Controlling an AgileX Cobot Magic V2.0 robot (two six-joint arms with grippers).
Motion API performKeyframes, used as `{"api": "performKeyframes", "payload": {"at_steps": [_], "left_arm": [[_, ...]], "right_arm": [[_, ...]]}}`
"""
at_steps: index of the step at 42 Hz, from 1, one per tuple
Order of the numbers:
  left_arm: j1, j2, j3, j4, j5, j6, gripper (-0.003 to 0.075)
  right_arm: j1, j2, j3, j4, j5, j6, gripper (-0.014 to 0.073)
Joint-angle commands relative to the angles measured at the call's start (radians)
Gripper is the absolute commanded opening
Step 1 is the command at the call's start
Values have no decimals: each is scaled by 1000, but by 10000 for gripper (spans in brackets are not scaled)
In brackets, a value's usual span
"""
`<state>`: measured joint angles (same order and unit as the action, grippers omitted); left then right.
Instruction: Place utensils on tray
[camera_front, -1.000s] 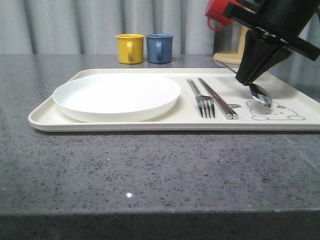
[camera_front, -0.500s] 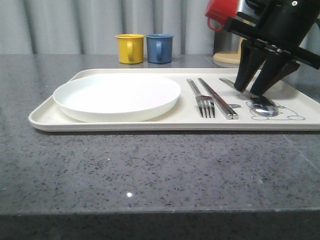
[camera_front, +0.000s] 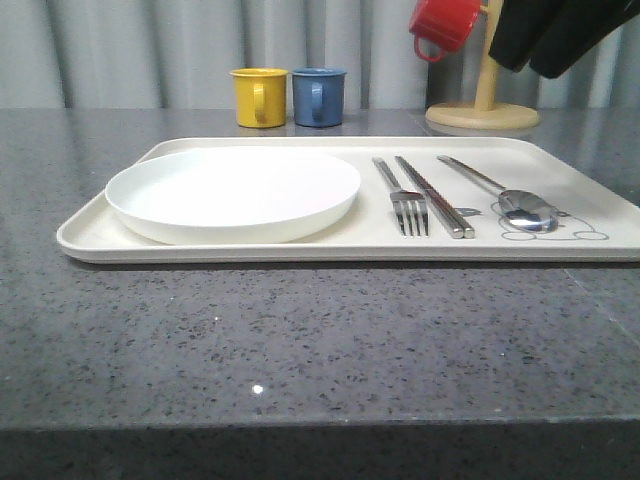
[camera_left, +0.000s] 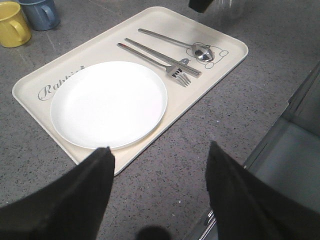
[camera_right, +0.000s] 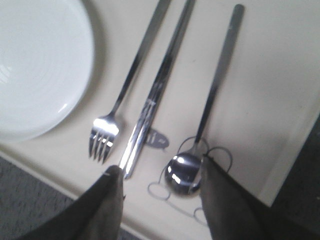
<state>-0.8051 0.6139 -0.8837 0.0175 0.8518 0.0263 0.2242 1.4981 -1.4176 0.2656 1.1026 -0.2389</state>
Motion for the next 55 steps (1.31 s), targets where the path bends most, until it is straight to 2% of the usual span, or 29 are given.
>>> {"api": "performKeyframes", "payload": {"at_steps": [1, 5, 20, 31, 52, 55], "left_arm": [[-8, 3, -26, -3, -73, -10, 409], [-8, 3, -26, -3, -73, -10, 409], [-8, 3, -26, -3, -73, -10, 409], [-8, 3, -26, -3, -73, -10, 409], [-8, 3, -26, -3, -92, -10, 408], [-8, 3, -26, -3, -90, -10, 379]], "right_arm": [[60, -160, 61, -56, -40, -16, 393], [88, -285, 146, -58, -54, -12, 393], [87, -756, 488, -81, -170, -7, 393], [85, -1010, 559, -157, -161, 97, 393], [85, -1063, 559, -132, -154, 97, 391], [85, -1063, 559, -132, -154, 97, 337]]}}
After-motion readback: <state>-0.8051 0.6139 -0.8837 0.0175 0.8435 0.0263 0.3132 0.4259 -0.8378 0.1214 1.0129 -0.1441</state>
